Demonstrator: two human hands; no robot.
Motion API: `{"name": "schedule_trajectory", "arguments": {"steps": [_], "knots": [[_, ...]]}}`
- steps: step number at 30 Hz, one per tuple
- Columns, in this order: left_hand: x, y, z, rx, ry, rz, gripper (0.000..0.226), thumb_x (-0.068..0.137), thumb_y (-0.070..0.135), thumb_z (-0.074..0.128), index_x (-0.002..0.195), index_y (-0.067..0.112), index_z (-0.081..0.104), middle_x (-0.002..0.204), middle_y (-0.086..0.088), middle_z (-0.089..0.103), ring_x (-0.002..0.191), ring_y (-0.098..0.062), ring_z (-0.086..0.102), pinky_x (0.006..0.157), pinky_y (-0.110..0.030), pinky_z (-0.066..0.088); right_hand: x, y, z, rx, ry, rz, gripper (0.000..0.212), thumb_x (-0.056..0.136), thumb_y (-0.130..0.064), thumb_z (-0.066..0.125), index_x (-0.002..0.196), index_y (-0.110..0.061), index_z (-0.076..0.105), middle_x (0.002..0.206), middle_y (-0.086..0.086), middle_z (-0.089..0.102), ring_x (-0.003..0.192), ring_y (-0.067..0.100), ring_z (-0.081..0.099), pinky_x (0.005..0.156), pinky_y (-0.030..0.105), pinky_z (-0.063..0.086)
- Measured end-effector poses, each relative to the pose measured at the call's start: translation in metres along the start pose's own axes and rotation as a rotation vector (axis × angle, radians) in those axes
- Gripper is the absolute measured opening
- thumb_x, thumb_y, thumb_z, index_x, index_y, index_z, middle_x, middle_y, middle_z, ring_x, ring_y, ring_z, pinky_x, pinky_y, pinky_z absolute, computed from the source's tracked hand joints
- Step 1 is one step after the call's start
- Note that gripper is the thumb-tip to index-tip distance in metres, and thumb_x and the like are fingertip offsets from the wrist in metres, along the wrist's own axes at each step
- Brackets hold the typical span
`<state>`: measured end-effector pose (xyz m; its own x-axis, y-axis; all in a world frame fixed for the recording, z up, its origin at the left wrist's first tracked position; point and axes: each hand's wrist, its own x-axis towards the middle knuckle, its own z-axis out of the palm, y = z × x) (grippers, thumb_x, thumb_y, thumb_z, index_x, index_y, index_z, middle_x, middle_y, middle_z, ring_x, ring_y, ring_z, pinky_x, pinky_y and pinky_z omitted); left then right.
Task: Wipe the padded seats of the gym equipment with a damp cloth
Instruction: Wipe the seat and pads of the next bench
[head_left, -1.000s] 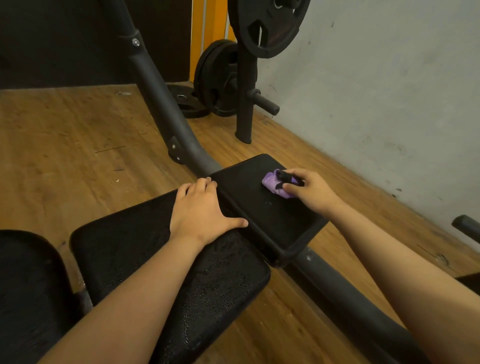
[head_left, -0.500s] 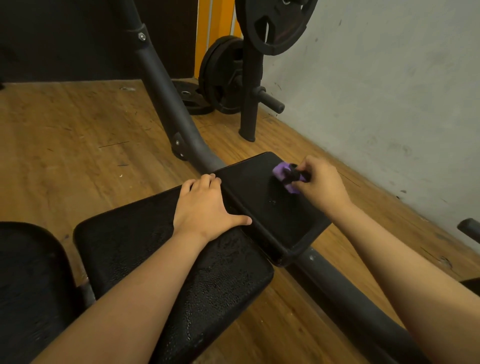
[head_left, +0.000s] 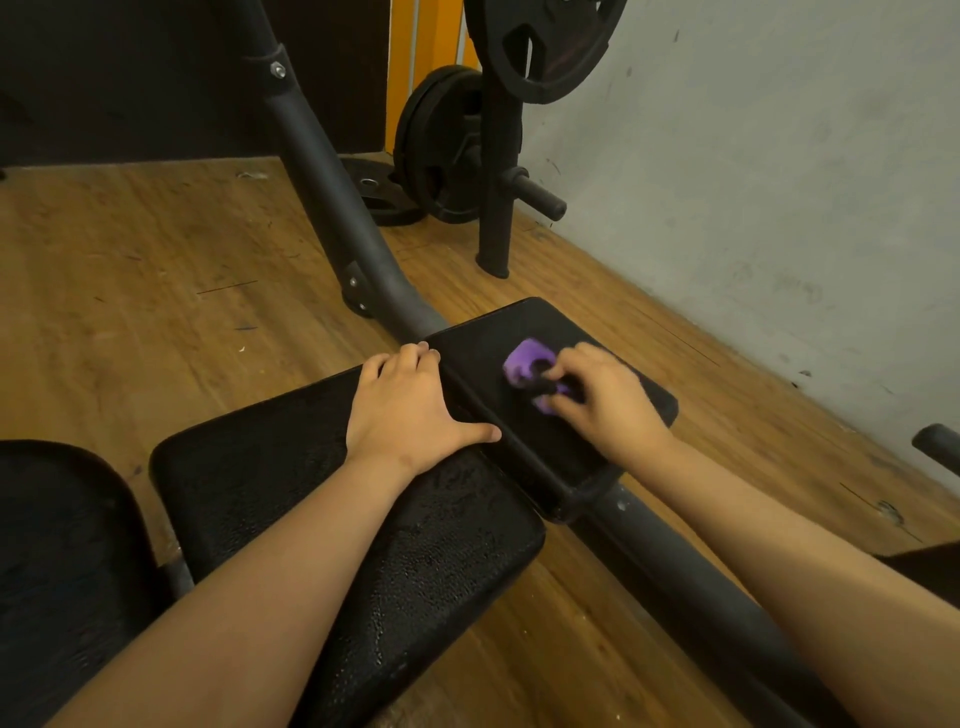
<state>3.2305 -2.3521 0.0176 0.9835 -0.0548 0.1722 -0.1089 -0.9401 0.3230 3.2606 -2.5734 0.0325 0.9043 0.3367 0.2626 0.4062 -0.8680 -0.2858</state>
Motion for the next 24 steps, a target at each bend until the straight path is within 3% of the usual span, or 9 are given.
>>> {"name": "schedule_trajectory", "arguments": {"steps": [3, 9, 14, 19, 24], "knots": [[0.000, 0.000, -0.001, -0.006, -0.005, -0.008, 0.111, 0.061, 0.084, 0.058, 0.145, 0.014, 0.037, 0.151, 0.000, 0.035, 0.139, -0.022, 0.029, 0.116, -0.034, 0.019, 0.021, 0.013, -0.005, -0.127, 0.073, 0.189, 0.014, 0.085, -0.023, 0.068, 0.094, -0.017, 0.060, 0.103, -0.002, 0.055, 0.099, 0.016, 0.054, 0.080, 0.028, 0.045], [0.001, 0.000, -0.002, -0.015, -0.006, -0.009, 0.111, 0.061, 0.083, 0.060, 0.145, 0.014, 0.037, 0.150, -0.001, 0.036, 0.138, -0.021, 0.030, 0.116, -0.034, 0.020, -0.018, -0.026, 0.012, 0.069, 0.045, -0.026, 0.015, 0.082, -0.023, 0.071, 0.092, -0.018, 0.062, 0.095, -0.006, 0.054, 0.090, 0.010, 0.049, 0.077, 0.026, 0.041], [-0.001, 0.002, -0.003, -0.012, -0.017, -0.018, 0.111, 0.062, 0.083, 0.059, 0.146, 0.014, 0.036, 0.151, -0.001, 0.035, 0.139, -0.021, 0.029, 0.117, -0.035, 0.020, 0.018, -0.002, 0.008, -0.013, 0.124, 0.176, 0.013, 0.084, -0.021, 0.069, 0.092, -0.017, 0.059, 0.100, -0.002, 0.054, 0.097, 0.017, 0.051, 0.081, 0.029, 0.042], [0.001, 0.001, -0.002, -0.030, -0.020, -0.015, 0.112, 0.061, 0.082, 0.061, 0.146, 0.014, 0.036, 0.150, 0.000, 0.036, 0.139, -0.022, 0.028, 0.116, -0.035, 0.019, -0.012, -0.015, 0.013, 0.042, 0.093, 0.052, 0.014, 0.083, -0.020, 0.070, 0.091, -0.017, 0.060, 0.095, -0.002, 0.055, 0.090, 0.014, 0.051, 0.078, 0.030, 0.043], [0.000, 0.002, -0.002, -0.029, -0.022, -0.020, 0.112, 0.061, 0.083, 0.061, 0.146, 0.015, 0.035, 0.150, -0.001, 0.036, 0.139, -0.023, 0.029, 0.116, -0.036, 0.021, 0.012, -0.018, 0.013, -0.024, 0.140, 0.185, 0.015, 0.083, -0.018, 0.069, 0.092, -0.015, 0.058, 0.099, 0.001, 0.056, 0.096, 0.018, 0.051, 0.080, 0.031, 0.042]]}}
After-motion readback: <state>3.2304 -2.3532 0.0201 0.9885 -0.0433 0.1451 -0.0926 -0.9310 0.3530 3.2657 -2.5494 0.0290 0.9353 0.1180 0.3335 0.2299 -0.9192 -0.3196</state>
